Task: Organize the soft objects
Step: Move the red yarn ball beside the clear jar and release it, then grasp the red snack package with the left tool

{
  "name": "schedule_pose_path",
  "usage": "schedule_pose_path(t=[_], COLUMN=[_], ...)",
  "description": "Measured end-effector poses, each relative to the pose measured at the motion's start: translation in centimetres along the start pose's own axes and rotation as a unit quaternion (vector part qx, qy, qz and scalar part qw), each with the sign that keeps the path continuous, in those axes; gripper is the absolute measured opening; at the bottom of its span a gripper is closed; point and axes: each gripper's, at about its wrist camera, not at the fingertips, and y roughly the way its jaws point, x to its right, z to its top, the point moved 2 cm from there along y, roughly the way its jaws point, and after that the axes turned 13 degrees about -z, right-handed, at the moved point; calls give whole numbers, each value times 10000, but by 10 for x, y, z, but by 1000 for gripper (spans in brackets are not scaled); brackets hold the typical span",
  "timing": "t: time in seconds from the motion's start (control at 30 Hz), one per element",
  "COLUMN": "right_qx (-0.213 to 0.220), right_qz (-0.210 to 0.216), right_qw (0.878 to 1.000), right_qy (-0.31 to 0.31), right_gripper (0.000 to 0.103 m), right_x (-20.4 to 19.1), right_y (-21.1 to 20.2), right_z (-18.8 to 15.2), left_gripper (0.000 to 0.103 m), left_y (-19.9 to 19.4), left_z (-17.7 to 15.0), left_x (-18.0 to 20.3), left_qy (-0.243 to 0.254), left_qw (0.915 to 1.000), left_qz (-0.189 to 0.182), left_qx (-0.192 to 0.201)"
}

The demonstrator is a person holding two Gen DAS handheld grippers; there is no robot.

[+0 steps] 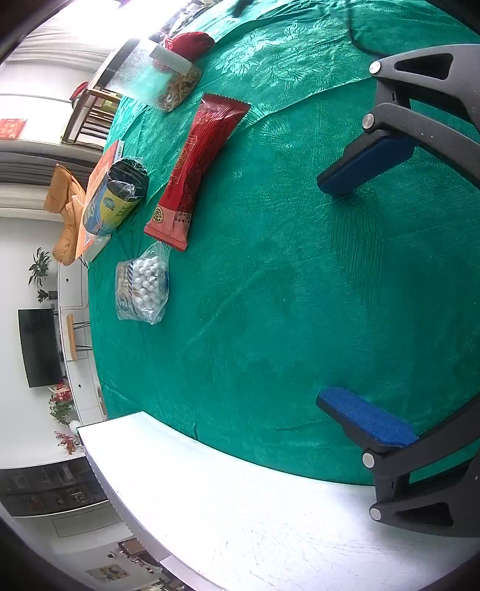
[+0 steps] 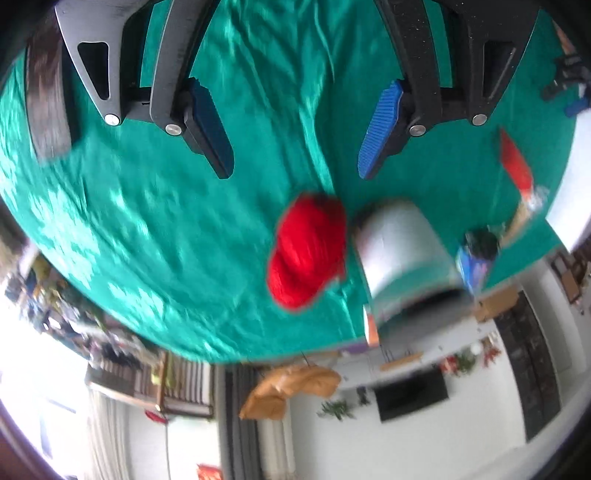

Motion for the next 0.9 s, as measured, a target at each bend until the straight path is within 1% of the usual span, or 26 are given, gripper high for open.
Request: schedule_pose_path(t=[0.07, 0.17, 0.27, 0.3, 0.37, 0.43, 0.47, 0.5, 0.53, 0.57, 0.6, 0.67, 0.73, 0.8, 0.87, 0.9], right_qx=[-139, -131, -133, -220, -245, -266, -281, -282, -284, -292, -297, -297, -299, -298, -301, -302], right_qz=[-26, -202, -298, -343, -324, -345, -357, -407, -415, -393, -375, -381, -378, -385, -370, -367], right_qw=[9999, 9995, 9992, 9990, 9991, 9990, 9988, 9985, 9985, 9986, 9987, 9986, 9987, 9986, 9987, 9987], right_qy=[-69, -178, -224, -204, -114, -122, -167, -231, -231, -207, -185, -193, -193, -200, -195, -189], right_gripper=[73, 73, 73, 73, 73, 76, 79, 79, 80, 80, 80, 80, 81, 81, 82, 83], right_x=[-7, -15, -16, -15, -9, -9, -11, -13, -12, -11, -10, -8, -7, -7, -6, -6], right_y=[-5, -7, -6, -4, -2, -2, -1, 0, 0, 1, 1, 3, 5, 5, 5, 5], right_z=[-20, -38, -44, -45, -47, -47, -48, -48, -48, -48, -48, -47, -47, -47, -46, -47], left_gripper=[103, 103, 103, 103, 103, 103, 103, 103, 103, 103, 103, 103, 103, 103, 103, 103], left_y=[0, 0, 0, 0, 0, 0, -1, -2, -2, -1, 3, 18, 33, 50, 65, 73], left_z=[0, 0, 0, 0, 0, 0, 0, 2, 4, 10, 15, 35, 55, 78, 96, 103], left_x=[0, 0, 0, 0, 0, 0, 1, 4, 8, 15, 20, 31, 34, 32, 38, 44], left_qy=[0, 0, 1, 1, 2, -38, -143, -271, -401, -564, -678, -902, -1222, -1513, -1495, -1366], left_qw=[10000, 10000, 10000, 10000, 10000, 10000, 9999, 9994, 9979, 9941, 9903, 9836, 9770, 9737, 9753, 9789], left_qz=[-1, -1, 0, -1, 0, 9, -6, -203, -503, -925, -1210, -1551, -1742, -1706, -1621, -1520], left_qx=[0, 0, 0, 0, 0, 5, -9, -10, 20, 34, -21, -179, -145, 47, 83, 66])
